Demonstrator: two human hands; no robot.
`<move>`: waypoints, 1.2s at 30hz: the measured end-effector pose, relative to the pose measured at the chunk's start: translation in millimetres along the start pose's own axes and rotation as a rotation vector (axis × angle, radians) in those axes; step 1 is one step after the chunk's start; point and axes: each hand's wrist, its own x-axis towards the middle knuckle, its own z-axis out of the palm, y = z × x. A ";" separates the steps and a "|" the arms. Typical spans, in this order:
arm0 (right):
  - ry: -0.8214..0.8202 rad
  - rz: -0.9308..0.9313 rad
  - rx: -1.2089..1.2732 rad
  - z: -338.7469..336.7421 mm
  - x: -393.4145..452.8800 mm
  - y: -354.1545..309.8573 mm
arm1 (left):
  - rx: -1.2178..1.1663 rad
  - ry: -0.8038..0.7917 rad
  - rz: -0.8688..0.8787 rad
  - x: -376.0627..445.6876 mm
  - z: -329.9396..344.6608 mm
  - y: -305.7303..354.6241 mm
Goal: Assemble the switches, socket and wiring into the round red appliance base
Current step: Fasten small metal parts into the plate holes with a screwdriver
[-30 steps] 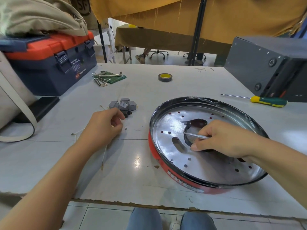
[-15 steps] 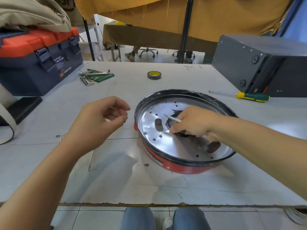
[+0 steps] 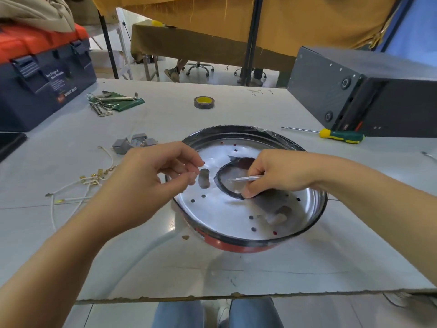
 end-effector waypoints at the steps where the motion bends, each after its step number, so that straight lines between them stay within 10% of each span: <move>1: -0.009 0.004 0.009 1.0 0.2 -0.5 | 0.002 -0.013 0.007 0.5 1.4 0.5; 36: 0.194 -0.246 -0.027 13.8 0.5 15.9 | 0.154 -0.464 0.124 15.6 34.9 28.6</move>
